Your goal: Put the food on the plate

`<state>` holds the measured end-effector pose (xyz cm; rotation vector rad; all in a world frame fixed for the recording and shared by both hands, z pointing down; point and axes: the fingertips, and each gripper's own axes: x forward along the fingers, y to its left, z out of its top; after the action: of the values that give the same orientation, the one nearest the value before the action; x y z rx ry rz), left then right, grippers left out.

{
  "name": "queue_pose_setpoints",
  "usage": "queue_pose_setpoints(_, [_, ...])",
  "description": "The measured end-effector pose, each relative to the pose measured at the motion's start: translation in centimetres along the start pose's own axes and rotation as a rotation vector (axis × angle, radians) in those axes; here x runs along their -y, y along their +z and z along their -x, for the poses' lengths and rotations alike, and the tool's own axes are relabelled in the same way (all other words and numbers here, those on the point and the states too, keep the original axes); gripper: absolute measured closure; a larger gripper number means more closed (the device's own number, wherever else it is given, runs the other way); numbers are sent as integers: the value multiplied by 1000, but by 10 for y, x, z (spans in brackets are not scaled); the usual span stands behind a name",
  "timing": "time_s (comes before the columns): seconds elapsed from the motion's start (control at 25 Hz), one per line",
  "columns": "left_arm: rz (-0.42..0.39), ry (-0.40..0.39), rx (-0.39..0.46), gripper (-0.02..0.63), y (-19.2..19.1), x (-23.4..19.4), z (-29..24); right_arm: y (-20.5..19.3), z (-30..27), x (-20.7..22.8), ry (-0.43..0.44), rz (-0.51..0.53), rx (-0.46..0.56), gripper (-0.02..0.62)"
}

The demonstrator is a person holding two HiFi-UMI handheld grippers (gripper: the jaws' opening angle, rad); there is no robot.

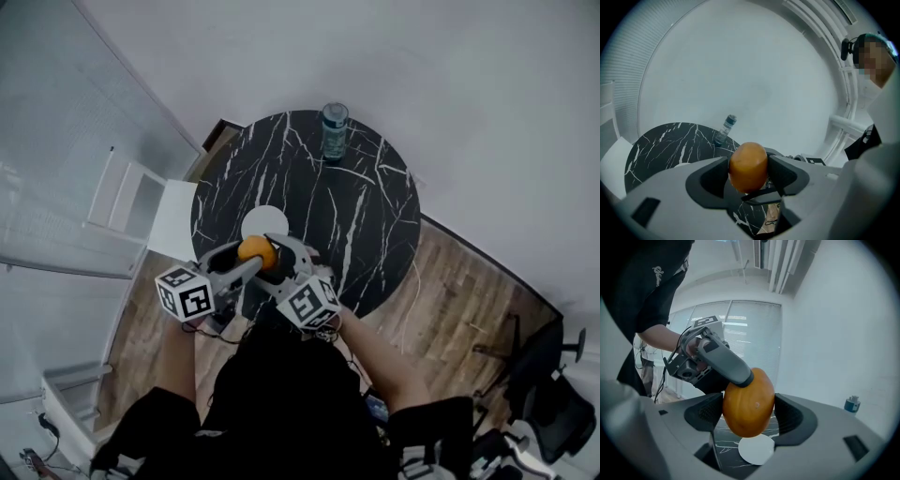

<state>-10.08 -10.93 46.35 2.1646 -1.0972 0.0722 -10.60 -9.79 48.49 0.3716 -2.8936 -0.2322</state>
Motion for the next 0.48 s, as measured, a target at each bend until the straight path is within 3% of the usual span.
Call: queue_pose_setpoints(0.48, [-20, 63, -40, 347, -10, -49, -7, -40, -28, 6, -64, -139, -118, 262])
